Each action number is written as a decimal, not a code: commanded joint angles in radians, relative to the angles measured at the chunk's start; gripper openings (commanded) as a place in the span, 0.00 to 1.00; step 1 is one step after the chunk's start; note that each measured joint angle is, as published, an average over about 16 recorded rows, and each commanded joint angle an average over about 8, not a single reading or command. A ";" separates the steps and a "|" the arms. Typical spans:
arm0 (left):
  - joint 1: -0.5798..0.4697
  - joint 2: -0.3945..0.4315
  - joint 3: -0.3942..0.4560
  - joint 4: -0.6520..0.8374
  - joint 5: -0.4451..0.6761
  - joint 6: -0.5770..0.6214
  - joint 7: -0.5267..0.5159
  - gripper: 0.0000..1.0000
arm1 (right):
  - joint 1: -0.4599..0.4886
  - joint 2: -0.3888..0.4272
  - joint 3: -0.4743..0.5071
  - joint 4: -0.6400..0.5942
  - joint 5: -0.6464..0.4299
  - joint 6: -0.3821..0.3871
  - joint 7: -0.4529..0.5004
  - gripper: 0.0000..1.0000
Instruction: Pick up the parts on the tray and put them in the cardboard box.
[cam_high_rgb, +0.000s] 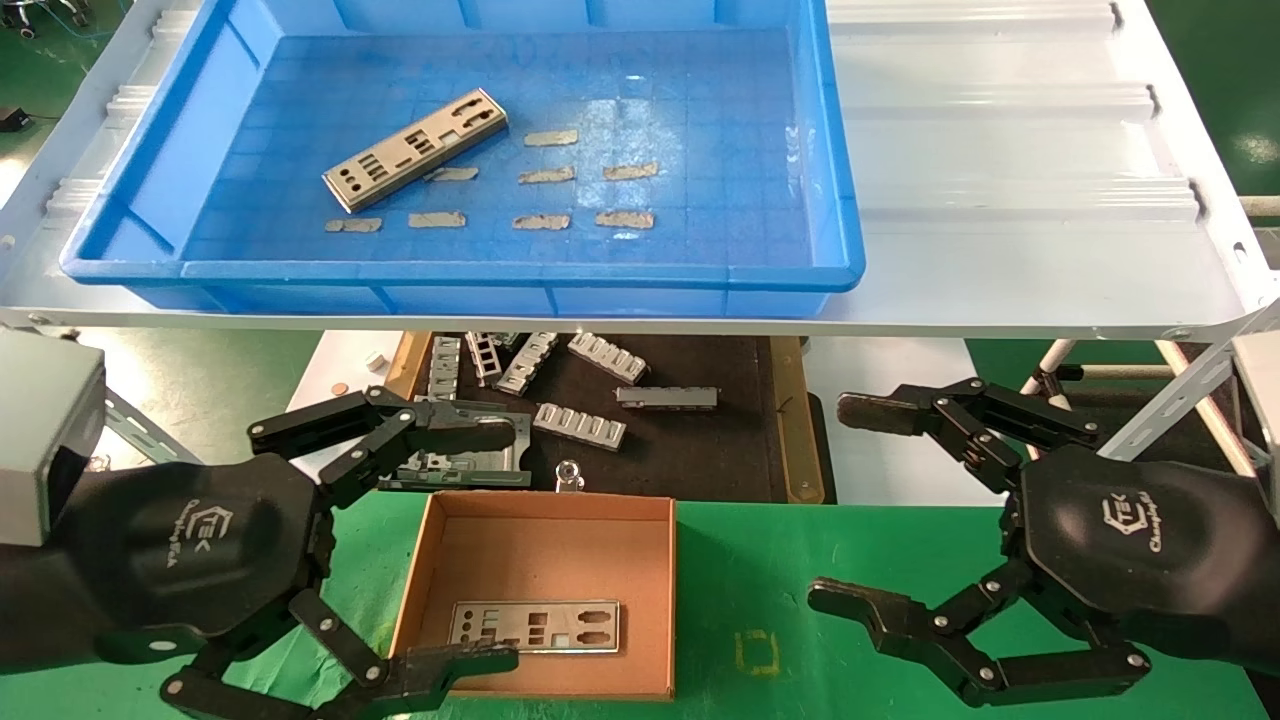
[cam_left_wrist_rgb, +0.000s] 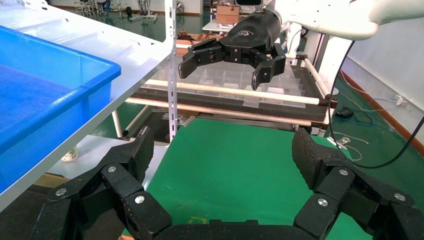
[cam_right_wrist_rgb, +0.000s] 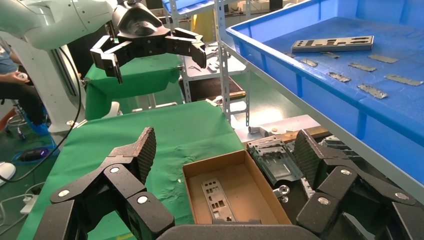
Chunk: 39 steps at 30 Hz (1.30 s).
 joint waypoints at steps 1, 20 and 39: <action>0.002 -0.002 0.000 -0.002 0.000 0.002 0.000 1.00 | 0.000 0.000 0.000 0.000 0.000 0.000 0.000 0.13; -0.417 0.207 0.091 0.423 0.286 -0.203 0.062 1.00 | 0.000 0.000 0.000 0.000 0.000 0.000 0.000 0.00; -0.842 0.419 0.235 1.050 0.601 -0.404 0.225 1.00 | 0.000 0.000 0.000 0.000 0.000 0.000 0.000 0.00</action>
